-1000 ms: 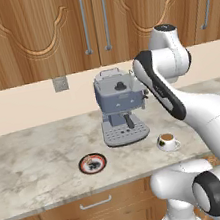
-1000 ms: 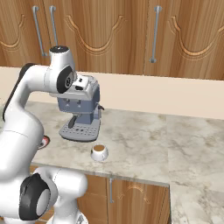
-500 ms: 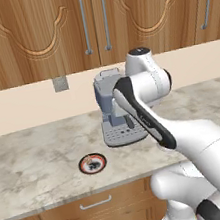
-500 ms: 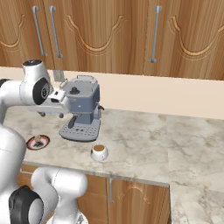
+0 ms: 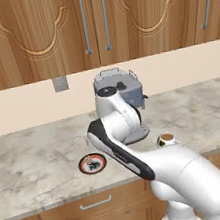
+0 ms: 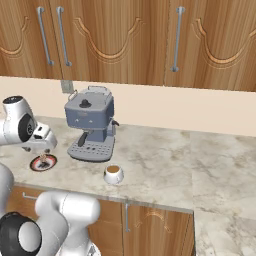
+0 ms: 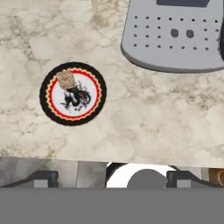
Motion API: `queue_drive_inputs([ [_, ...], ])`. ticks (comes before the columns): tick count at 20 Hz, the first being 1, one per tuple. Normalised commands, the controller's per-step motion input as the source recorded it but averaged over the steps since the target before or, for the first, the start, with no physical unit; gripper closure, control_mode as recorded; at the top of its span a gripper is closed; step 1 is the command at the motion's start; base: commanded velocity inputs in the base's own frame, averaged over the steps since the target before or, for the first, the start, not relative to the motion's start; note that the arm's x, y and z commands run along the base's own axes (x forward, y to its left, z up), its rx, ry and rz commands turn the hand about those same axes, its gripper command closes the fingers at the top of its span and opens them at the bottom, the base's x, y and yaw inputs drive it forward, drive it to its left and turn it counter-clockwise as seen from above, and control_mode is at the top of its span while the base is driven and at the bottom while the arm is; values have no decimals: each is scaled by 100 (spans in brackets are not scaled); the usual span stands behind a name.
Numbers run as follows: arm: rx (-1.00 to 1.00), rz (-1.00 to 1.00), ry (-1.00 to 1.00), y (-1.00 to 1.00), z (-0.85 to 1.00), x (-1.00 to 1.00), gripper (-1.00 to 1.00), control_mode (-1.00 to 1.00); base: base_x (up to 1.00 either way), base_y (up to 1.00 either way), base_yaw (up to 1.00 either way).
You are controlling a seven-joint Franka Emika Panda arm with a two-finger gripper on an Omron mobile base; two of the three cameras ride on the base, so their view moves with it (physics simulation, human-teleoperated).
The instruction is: Take a sugar cube from the saucer and place it inside the coffee. Then, grab milk from the fridge and place it next to the coffee on the counter to sweeten the coffee.
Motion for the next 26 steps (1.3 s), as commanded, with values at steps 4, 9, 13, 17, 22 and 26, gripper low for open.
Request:
queue_drive_inputs([
  [4,-10,0,19,84,-47,62,-100,-100,0,0,0],
  [9,-7,0,26,22,-43,7,-100,-100,0,0,0],
  [13,0,0,10,29,-61,24,-100,-100,0,0,0],
  [17,-3,0,0,26,-43,31,-100,-100,0,0,0],
  [22,-7,-1,0,9,-35,42,-100,-100,0,0,0],
  [26,0,-1,-1,0,-13,56,-100,-100,0,0,0],
])
